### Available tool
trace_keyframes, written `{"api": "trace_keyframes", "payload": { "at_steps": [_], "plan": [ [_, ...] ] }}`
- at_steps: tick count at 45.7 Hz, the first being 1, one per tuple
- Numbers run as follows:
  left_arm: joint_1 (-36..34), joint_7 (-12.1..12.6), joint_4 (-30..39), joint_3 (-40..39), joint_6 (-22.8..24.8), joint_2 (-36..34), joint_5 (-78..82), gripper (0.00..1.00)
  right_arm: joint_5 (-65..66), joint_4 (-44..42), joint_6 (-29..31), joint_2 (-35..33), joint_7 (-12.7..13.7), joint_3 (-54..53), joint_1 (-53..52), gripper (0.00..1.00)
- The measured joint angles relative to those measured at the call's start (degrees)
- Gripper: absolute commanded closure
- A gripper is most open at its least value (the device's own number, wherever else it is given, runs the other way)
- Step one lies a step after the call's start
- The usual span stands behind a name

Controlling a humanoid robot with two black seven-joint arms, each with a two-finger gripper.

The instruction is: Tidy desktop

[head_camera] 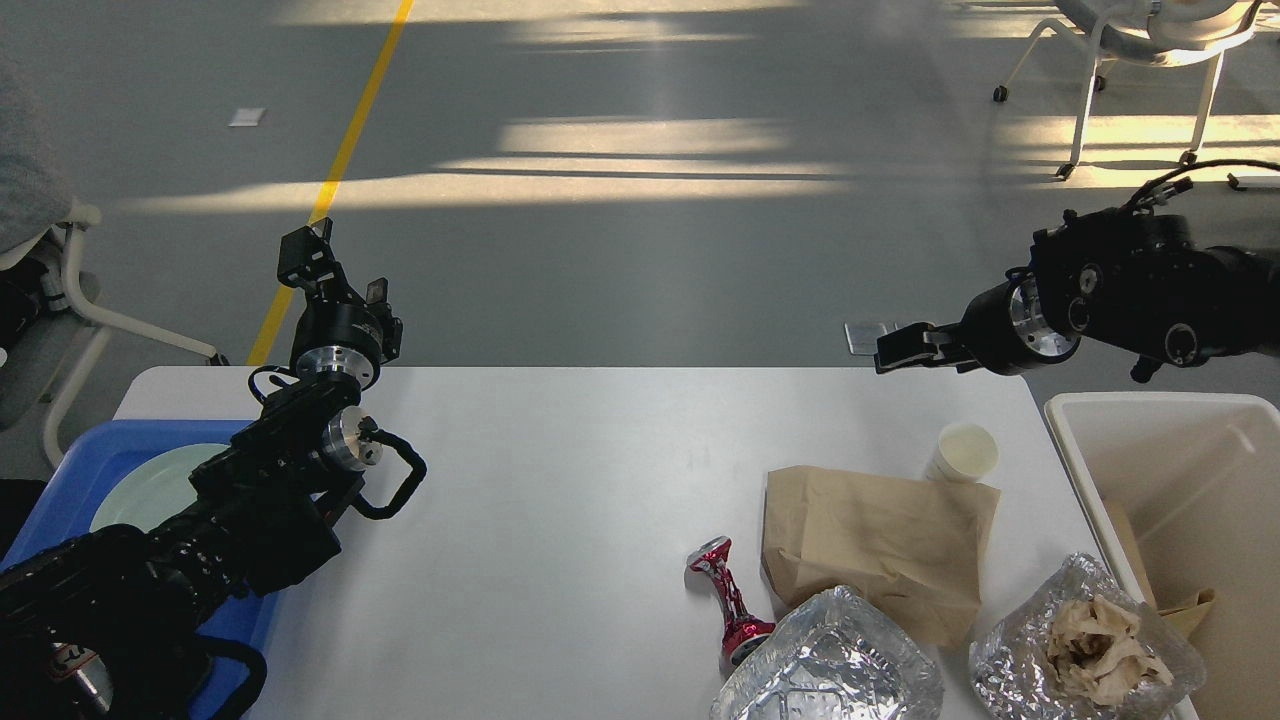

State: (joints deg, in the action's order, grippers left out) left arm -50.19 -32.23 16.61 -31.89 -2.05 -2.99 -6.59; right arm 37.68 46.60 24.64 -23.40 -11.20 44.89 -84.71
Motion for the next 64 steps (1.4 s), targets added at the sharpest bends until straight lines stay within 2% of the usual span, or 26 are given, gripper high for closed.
{"api": "trace_keyframes", "payload": {
  "at_steps": [9, 21, 27, 34, 37, 41, 57, 61, 64],
  "plan": [
    [0.0, 0.0, 0.0, 0.0, 0.0, 0.0, 0.0, 0.04, -0.2, -4.7, -2.3, 4.6, 2.3, 0.2, 6.5, 0.00],
    [0.0, 0.1, 0.0, 0.0, 0.0, 0.0, 0.0, 0.04, -0.2, -5.9, -5.4, 5.6, 5.1, 0.2, 10.2, 0.01],
    [0.0, 0.1, 0.0, 0.0, 0.0, 0.0, 0.0, 0.04, 0.0, -7.7, -7.1, 6.6, 7.6, 0.4, 12.9, 0.05],
    [0.0, 0.1, 0.0, 0.0, 0.0, 0.0, 0.0, 0.04, 0.0, -9.1, -7.7, 7.0, 8.3, 2.1, 14.1, 0.11],
    [0.0, 0.0, 0.0, 0.0, 0.0, 0.0, 0.0, 0.04, -0.1, -9.9, -8.3, 7.1, 8.4, 2.5, 14.7, 0.18],
    [0.0, 0.0, 0.0, 0.0, 0.0, 0.0, 0.0, 0.04, -0.2, -10.6, -8.9, 7.2, 8.4, 2.6, 15.6, 0.34],
    [0.0, 0.0, 0.0, 0.0, 0.0, 0.0, 0.0, 0.04, -0.6, -10.8, -8.9, 8.1, 8.6, 2.7, 16.7, 0.82],
    [0.0, 0.0, 0.0, 0.0, 0.0, 0.0, 0.0, 0.04, -0.8, -10.7, -8.9, 8.4, 8.6, 2.7, 16.9, 0.97],
    [0.0, 0.0, 0.0, 0.0, 0.0, 0.0, 0.0, 0.04, -0.9, -10.7, -8.8, 8.5, 8.6, 2.6, 17.0, 1.00]
  ]
}}
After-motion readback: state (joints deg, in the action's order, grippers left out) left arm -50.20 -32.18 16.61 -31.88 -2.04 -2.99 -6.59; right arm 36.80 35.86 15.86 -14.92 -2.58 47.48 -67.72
